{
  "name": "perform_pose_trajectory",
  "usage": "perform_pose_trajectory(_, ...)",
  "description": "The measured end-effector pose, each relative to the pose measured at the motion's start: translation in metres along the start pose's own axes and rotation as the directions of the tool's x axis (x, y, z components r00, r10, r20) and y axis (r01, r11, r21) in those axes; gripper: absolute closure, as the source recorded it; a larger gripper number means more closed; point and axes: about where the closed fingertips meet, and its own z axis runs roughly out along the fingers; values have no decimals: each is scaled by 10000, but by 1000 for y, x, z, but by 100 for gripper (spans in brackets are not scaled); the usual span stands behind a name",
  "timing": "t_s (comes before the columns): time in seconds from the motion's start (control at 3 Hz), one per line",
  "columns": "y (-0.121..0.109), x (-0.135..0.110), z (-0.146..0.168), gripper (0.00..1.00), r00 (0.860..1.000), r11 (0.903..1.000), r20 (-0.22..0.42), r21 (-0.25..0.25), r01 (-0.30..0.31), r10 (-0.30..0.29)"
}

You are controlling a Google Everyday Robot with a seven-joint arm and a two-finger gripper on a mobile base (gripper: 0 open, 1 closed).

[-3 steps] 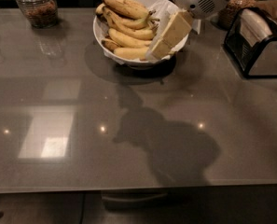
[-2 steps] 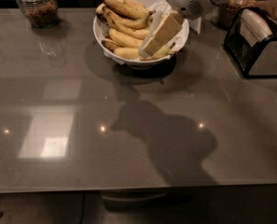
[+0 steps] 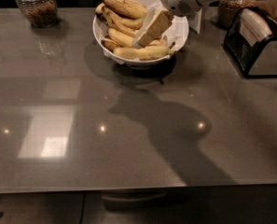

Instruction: Pick banana from white bowl

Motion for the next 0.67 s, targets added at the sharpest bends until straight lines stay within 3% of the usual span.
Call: perform_pose_trajectory(0.67, -31, 15, 13, 0, 9977, 9946, -137, 779, 678, -670)
